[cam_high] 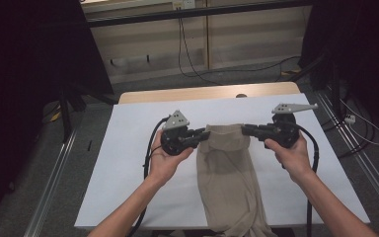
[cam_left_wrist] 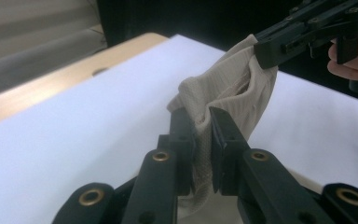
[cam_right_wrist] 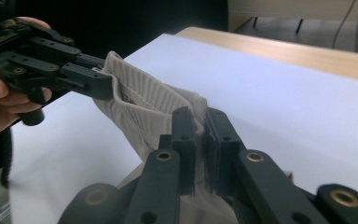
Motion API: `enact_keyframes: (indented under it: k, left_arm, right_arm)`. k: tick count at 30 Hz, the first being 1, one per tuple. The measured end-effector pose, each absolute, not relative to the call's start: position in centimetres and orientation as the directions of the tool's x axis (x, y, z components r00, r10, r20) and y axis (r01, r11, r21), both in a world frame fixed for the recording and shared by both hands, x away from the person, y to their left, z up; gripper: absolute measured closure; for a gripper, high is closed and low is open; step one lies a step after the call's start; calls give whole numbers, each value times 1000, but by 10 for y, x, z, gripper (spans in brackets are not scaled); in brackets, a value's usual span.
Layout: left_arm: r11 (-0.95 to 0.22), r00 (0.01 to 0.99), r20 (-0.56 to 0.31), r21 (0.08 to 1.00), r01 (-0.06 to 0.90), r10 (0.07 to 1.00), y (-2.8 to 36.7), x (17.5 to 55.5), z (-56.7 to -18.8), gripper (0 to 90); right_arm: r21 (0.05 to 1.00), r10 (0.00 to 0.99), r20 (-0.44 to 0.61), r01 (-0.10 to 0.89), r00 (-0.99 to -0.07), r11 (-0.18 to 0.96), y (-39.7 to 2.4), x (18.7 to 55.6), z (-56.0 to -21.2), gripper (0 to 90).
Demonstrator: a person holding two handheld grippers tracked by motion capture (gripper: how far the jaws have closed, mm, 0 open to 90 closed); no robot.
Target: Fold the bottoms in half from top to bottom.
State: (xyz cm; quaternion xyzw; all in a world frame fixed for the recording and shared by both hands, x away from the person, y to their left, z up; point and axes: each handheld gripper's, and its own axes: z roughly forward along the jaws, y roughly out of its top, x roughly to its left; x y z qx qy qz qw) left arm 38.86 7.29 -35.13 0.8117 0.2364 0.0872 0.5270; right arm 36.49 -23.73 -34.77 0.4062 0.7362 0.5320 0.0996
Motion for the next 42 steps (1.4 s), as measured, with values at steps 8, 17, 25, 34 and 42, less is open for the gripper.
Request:
enact_keyframes:
  k: [8,17,25,34,42]
  left_arm:
    - [-398,893,-142,857,326,426,78,359,-391,804]
    - [-528,937,-143,794,301,318,78,308,-424,780]
    - [-593,954,-139,757,275,265,75,289,-436,634]
    - [-617,967,-186,745,254,174,75,266,-434,521]
    - [-513,946,-175,806,296,272,86,294,-414,290]
  right_arm:
    - [834,686,303,533,-661,145,-232,333,-388,837]
    - [782,668,196,526,-718,336,-222,282,-415,825]
    - [720,657,196,561,-728,407,-219,258,-432,671]
    - [684,616,221,570,-756,455,-214,237,-435,551]
    - [761,648,214,541,-731,358,-226,258,-414,394]
